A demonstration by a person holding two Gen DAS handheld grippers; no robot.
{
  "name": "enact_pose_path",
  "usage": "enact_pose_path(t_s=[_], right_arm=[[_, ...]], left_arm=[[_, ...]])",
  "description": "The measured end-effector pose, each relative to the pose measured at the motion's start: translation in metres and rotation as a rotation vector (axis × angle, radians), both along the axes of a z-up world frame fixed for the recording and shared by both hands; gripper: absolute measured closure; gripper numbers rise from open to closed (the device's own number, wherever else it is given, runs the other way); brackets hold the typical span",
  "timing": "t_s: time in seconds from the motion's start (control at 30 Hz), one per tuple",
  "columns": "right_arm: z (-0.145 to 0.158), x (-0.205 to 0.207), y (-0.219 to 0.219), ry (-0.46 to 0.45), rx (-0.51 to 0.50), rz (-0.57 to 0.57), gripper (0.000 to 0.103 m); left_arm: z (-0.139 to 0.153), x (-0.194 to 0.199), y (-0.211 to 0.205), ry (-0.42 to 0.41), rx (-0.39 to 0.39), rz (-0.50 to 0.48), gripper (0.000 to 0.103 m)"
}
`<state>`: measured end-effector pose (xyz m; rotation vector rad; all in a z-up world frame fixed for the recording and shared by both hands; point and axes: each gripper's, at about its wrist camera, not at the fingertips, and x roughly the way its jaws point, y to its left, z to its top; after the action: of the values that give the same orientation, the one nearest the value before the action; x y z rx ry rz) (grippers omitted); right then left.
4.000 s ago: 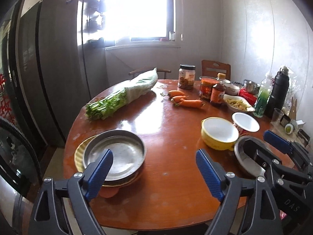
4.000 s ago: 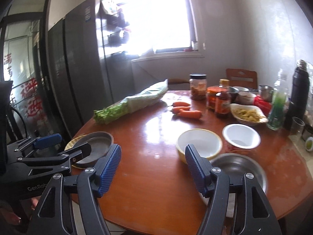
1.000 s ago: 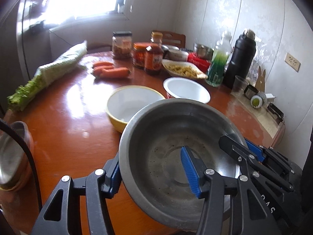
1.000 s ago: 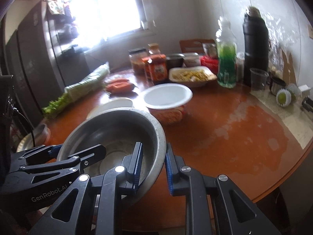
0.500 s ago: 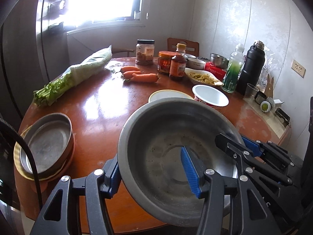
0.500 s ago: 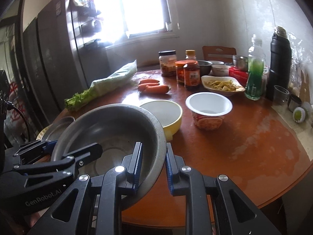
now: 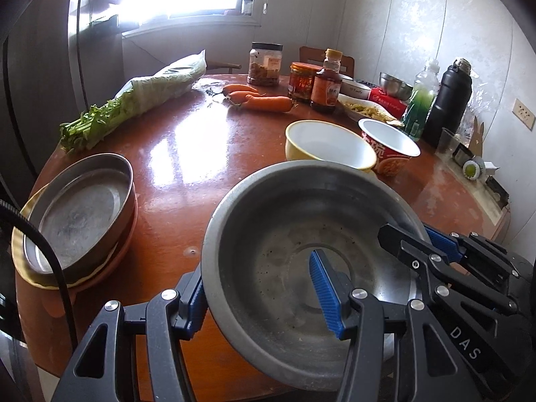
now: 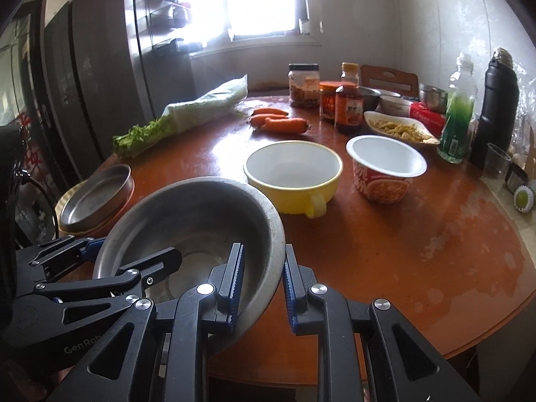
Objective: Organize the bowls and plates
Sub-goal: 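Lift the steel mixing bowl with both grippers and carry it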
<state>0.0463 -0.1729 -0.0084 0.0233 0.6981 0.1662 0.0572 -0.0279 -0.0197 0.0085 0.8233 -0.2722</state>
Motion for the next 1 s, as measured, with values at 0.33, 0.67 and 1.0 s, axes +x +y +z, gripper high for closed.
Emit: enact_pose_path(t_s=[0.33,0.67,1.0], right_arm=[[-0.013,0.008,0.0,0.037,0.011,0.006,0.081],[-0.019,0.012,-0.004,0.05,0.029,0.001,0.081],[-0.021,0.015,-0.016,0.039,0.076,-0.022,0.08]], left_arm=[[-0.01,0.007,-0.002,0.025,0.008,0.008,0.047],[-0.013,0.012,-0.007,0.024,0.027,0.013,0.047],[-0.016,0.02,-0.018,0.006,0.048,0.006,0.047]])
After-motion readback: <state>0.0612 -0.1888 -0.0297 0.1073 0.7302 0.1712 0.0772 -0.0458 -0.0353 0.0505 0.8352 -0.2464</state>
